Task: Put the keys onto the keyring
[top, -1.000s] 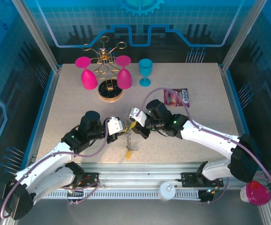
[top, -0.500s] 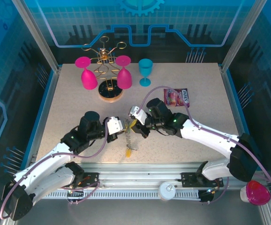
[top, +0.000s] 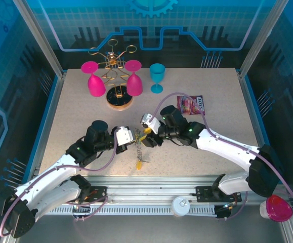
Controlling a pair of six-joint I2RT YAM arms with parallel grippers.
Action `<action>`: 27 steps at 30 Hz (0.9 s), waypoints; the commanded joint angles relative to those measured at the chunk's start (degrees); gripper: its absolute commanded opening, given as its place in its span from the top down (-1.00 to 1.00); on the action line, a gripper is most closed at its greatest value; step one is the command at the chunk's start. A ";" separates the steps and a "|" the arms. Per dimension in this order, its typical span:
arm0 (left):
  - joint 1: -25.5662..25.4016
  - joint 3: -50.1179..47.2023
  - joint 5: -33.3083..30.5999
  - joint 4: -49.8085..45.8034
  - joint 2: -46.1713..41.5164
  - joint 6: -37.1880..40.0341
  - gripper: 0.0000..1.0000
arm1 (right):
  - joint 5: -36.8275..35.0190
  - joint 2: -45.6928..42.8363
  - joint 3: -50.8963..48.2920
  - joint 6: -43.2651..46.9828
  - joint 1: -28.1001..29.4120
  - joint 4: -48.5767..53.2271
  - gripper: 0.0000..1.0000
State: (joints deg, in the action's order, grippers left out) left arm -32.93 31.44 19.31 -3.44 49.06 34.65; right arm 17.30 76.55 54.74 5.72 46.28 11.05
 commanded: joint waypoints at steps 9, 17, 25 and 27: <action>-0.54 -1.56 3.74 5.30 -1.25 -1.95 1.00 | 12.37 -4.29 -9.84 15.99 -4.03 -18.69 0.17; -0.55 -1.45 5.01 5.71 -1.09 -2.59 1.00 | 15.62 -1.21 -9.52 16.33 -3.83 -21.74 0.27; -0.54 -1.46 5.07 5.73 -1.43 -2.68 1.00 | 16.91 0.70 -9.53 17.40 -4.06 -22.03 0.65; -0.50 -1.43 5.10 5.86 -1.41 -2.75 1.00 | 17.32 0.66 -9.45 17.66 -4.10 -22.05 0.93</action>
State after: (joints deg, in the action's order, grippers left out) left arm -33.08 30.59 22.35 -0.93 48.99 32.93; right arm 32.42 76.84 45.69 22.65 42.61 -9.08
